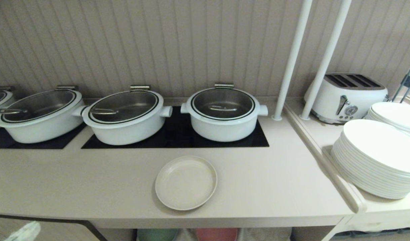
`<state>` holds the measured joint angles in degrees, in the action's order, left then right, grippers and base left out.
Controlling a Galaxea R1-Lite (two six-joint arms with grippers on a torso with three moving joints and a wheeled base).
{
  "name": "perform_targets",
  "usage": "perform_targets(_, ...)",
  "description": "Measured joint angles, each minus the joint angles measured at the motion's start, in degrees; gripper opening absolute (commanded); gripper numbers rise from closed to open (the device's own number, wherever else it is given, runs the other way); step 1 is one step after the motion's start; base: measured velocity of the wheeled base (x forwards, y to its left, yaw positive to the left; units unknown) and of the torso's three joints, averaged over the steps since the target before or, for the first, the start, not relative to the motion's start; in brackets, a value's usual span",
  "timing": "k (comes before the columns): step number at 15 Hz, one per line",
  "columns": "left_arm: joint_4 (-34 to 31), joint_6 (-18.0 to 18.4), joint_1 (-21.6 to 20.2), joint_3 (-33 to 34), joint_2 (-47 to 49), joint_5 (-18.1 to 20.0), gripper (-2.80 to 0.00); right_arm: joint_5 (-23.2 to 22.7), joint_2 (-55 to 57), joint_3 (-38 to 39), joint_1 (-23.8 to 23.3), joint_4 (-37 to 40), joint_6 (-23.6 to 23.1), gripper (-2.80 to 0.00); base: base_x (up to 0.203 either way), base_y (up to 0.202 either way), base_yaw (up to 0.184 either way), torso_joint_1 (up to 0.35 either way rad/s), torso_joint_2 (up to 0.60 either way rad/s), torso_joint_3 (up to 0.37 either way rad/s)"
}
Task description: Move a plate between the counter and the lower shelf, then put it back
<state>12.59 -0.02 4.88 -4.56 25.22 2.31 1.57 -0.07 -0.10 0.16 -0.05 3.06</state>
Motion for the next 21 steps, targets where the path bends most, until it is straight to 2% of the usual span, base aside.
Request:
perform_targets(2,-2.0,1.9,-3.5,2.3,-6.4,1.0,-2.80,0.0,0.0,0.0,0.0,0.0,0.0,-2.80,0.000,0.000,0.000,0.000,0.00,0.000)
perform_targets(4,-6.3,3.5,-4.9,3.6,-12.8,0.4,-2.80,0.0,0.0,0.0,0.0,0.0,0.0,-2.80,0.000,0.000,0.000,0.000,0.00,0.000)
perform_targets(7,-14.2,2.7,-5.2,3.7,-21.2,-1.1,-2.80,0.0,0.0,0.0,0.0,0.0,0.0,-2.80,0.000,0.000,0.000,0.000,0.00,0.000)
perform_targets(12,-15.0,1.9,-5.2,3.4,-24.8,-1.7,-2.80,0.0,0.0,0.0,0.0,0.0,0.0,-2.80,0.000,0.000,0.000,0.000,0.00,0.000)
perform_targets(21,-14.9,1.1,-5.2,3.6,-25.2,-1.7,-2.80,0.0,0.0,0.0,0.0,0.0,0.0,-2.80,0.000,0.000,0.000,0.000,0.00,0.000)
